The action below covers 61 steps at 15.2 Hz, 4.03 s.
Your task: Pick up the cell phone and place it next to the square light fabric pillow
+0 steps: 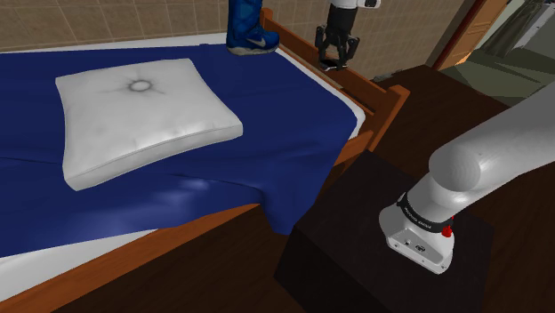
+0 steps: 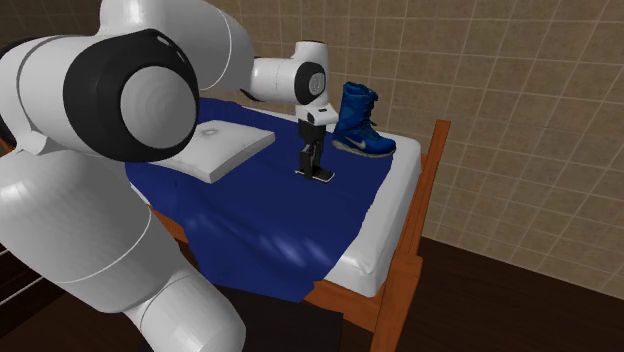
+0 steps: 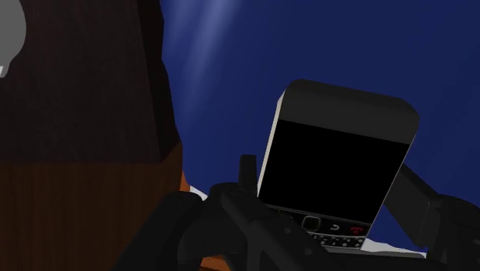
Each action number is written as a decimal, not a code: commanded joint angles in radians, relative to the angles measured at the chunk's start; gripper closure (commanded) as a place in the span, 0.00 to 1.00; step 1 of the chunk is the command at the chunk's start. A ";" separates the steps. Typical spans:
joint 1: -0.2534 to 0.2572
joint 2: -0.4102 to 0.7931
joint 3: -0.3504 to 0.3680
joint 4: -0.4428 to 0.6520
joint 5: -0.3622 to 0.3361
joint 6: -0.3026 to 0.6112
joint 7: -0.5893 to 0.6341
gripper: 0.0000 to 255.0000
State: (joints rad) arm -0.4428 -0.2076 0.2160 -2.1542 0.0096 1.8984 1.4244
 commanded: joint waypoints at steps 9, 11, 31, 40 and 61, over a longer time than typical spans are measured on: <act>-0.001 -0.013 -0.003 0.121 0.002 -0.135 -0.004 1.00; 0.011 0.049 0.023 0.187 -0.005 -0.140 0.038 1.00; 0.336 0.924 0.116 1.381 -0.241 -0.496 0.358 1.00; 0.290 0.852 0.124 1.130 -0.225 -0.322 0.373 1.00; 0.257 0.859 0.118 0.854 -0.235 -0.044 0.397 1.00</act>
State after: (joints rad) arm -0.1839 0.6507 0.3344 -1.2885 -0.2248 1.8418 1.8200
